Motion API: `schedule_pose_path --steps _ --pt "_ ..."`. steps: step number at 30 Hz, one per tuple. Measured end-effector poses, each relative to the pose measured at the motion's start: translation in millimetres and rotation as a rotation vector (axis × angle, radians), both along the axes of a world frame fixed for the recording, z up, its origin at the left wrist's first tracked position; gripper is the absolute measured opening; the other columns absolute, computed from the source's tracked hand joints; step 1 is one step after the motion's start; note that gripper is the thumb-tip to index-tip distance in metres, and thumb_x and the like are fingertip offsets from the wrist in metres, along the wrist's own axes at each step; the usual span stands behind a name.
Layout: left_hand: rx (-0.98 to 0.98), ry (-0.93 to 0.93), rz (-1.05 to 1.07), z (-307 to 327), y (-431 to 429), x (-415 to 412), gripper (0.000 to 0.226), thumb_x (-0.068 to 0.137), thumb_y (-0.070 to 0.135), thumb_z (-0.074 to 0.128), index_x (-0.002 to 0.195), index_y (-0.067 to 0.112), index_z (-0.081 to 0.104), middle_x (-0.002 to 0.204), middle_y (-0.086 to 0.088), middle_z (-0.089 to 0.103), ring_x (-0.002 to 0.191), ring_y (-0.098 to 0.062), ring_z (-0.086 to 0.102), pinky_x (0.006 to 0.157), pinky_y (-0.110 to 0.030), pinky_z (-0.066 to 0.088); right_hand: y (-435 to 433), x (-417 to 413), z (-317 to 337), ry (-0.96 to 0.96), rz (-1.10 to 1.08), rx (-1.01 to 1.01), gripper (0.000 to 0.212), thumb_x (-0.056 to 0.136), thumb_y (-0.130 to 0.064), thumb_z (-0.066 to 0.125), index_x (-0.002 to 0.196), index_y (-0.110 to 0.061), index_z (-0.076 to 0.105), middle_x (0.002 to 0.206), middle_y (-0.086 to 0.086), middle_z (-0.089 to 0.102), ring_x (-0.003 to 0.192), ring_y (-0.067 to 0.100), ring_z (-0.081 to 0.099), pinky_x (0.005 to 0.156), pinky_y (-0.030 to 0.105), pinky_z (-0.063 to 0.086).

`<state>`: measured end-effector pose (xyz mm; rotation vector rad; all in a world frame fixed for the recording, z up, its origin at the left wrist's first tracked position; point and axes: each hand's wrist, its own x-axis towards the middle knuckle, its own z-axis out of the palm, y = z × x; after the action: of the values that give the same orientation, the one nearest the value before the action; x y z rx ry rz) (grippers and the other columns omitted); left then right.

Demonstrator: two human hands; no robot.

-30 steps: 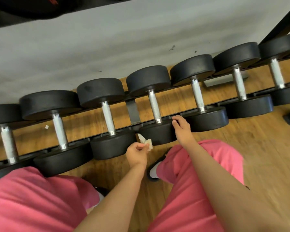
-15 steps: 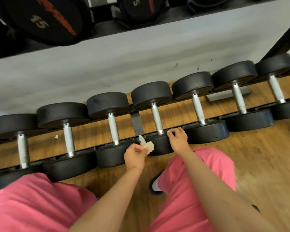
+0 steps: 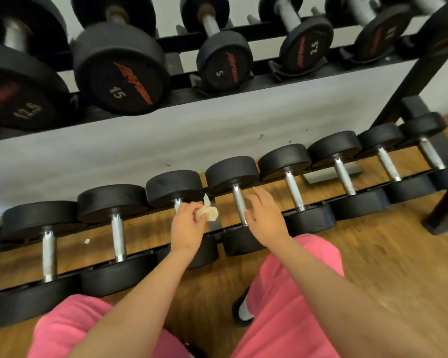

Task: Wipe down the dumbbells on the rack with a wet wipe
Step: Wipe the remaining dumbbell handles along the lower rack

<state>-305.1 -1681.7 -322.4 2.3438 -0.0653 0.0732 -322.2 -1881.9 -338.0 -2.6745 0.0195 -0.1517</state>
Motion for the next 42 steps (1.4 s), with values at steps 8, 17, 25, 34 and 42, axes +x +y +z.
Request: schedule_pose_path --steps 8,17,25,34,42 --pt "0.083 0.021 -0.084 8.8 42.9 5.8 0.019 0.092 0.027 0.064 0.11 0.019 0.064 0.095 0.009 0.058 0.078 -0.005 0.056 0.065 -0.02 0.045 32.1 7.0 23.7 0.001 0.074 -0.086 0.031 0.101 -0.027 0.045 0.127 -0.017 0.056 0.133 -0.001 0.053 0.125 0.015 0.046 0.102 0.03 0.041" --pt "0.45 -0.162 -0.154 -15.3 8.3 61.8 0.023 0.094 0.032 0.055 0.11 0.021 0.067 0.1 0.004 0.063 0.08 -0.016 0.064 0.055 -0.026 0.042 25.0 39.7 2.3 0.067 0.102 -0.116 0.031 0.097 -0.026 0.053 0.127 -0.02 0.058 0.113 -0.001 0.065 0.1 0.02 0.061 0.083 0.03 0.048" --pt "0.418 0.005 -0.29 -17.2 -59.1 89.3 0.023 0.098 0.033 0.051 0.111 0.017 0.061 0.103 -0.001 0.061 0.087 -0.023 0.063 0.06 -0.032 0.044 -37.7 62.8 11.2 0.349 0.133 -0.182 0.04 0.096 -0.032 0.05 0.135 -0.02 0.05 0.125 0.002 0.058 0.119 0.024 0.053 0.097 0.036 0.039" --pt "0.141 0.054 -0.456 7.5 -155.2 114.3 0.022 0.095 0.027 0.058 0.114 0.017 0.064 0.111 0.0 0.059 0.095 -0.017 0.061 0.072 -0.027 0.048 -106.7 68.0 40.9 0.254 0.039 -0.013 0.044 0.092 -0.023 0.062 0.134 -0.016 0.053 0.125 0.002 0.06 0.114 0.022 0.056 0.092 0.035 0.048" --pt "-0.032 -0.007 -0.493 -10.1 -218.3 156.0 0.02 0.092 0.021 0.063 0.11 0.012 0.066 0.099 0.001 0.059 0.087 -0.015 0.058 0.076 -0.032 0.049 -165.8 108.3 24.3 0.101 0.052 0.255 0.051 0.093 -0.014 0.064 0.14 -0.013 0.045 0.13 -0.005 0.052 0.113 -0.002 0.047 0.093 0.002 0.033"
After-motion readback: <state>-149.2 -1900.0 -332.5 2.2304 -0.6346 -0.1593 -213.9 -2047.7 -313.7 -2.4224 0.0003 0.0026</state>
